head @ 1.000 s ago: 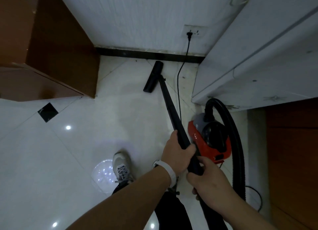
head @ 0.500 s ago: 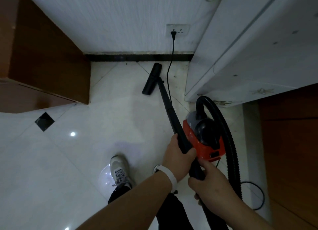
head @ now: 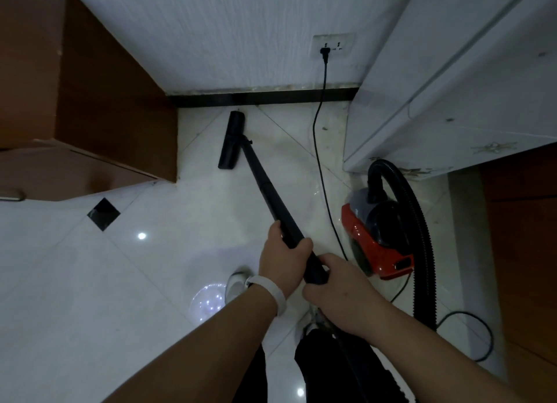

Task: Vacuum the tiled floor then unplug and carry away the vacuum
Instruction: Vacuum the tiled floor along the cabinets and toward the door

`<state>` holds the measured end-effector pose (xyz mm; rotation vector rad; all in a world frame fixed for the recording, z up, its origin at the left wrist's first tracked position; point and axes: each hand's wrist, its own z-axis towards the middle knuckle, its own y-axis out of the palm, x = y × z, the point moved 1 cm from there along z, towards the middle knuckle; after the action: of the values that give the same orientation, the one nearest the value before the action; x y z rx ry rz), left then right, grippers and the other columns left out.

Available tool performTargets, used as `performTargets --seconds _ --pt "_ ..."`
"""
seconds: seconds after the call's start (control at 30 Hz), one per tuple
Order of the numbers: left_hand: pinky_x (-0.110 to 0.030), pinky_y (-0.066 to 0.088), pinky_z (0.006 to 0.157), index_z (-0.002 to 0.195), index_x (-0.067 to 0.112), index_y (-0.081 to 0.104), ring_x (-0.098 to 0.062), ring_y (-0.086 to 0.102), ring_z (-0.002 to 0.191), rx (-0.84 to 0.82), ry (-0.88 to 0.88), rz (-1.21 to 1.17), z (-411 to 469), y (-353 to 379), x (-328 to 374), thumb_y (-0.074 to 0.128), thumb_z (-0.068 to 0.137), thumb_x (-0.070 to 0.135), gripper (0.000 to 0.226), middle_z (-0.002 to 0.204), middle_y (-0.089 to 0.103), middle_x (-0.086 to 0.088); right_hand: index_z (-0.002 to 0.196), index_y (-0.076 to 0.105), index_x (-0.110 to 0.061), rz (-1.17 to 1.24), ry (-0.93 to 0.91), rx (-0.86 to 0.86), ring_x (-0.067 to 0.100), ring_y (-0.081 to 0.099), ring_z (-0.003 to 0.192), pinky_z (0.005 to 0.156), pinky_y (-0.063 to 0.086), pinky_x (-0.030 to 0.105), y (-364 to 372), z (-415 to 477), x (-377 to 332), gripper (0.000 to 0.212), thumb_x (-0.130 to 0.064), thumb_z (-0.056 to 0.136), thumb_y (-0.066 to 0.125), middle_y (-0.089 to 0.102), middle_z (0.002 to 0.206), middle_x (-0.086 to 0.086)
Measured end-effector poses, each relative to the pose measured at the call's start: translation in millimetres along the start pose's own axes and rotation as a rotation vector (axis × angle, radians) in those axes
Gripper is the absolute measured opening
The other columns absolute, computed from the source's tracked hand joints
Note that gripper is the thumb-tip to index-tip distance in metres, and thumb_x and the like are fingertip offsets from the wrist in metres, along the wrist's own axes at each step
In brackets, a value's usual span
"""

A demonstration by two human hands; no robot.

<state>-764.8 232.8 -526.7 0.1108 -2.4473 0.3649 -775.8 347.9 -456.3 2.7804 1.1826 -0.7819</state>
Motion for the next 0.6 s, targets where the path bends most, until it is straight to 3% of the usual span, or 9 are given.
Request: performTargets --seconds 0.1,0.3,0.5,0.6 --pt "-0.014 0.047 0.063 0.149 0.019 0.029 -0.009 0.064 0.086 0.013 -0.008 -0.008 0 -31 -8 0.064 0.088 0.026 0.070 0.104 0.063 0.003 0.111 0.060 -0.019 -0.024 -0.001 -0.008 0.008 0.058 0.056 0.046 0.047 0.014 28 -1 -16 0.026 -0.017 0.086 0.064 0.067 0.083 0.002" --pt "-0.004 0.041 0.049 0.146 0.019 0.031 -0.002 0.061 0.077 0.028 -0.045 -0.035 -7 -91 -22 0.063 0.089 0.022 0.065 0.093 0.061 0.008 0.106 0.061 -0.018 -0.144 -0.036 -0.013 0.012 0.062 0.068 0.065 0.056 0.029 82 -1 -40 0.019 -0.022 0.087 0.064 0.068 0.088 0.003" --pt "-0.018 0.047 0.061 0.141 0.020 0.035 -0.008 0.063 0.077 0.057 -0.067 -0.078 -12 -134 -38 0.062 0.088 0.022 0.059 0.090 0.062 0.004 0.108 0.061 -0.017 -0.219 -0.070 -0.047 0.008 0.060 0.066 0.061 0.050 0.020 119 -2 -62 0.024 -0.021 0.085 0.066 0.065 0.083 -0.002" --pt "-0.026 0.053 0.069 0.140 0.020 0.036 -0.011 0.064 0.080 0.061 -0.068 -0.100 -14 -147 -44 0.062 0.088 0.021 0.057 0.091 0.063 0.003 0.105 0.061 -0.014 -0.205 -0.072 -0.047 0.008 0.057 0.063 0.060 0.050 0.023 134 -4 -65 0.022 -0.018 0.085 0.066 0.062 0.078 -0.003"
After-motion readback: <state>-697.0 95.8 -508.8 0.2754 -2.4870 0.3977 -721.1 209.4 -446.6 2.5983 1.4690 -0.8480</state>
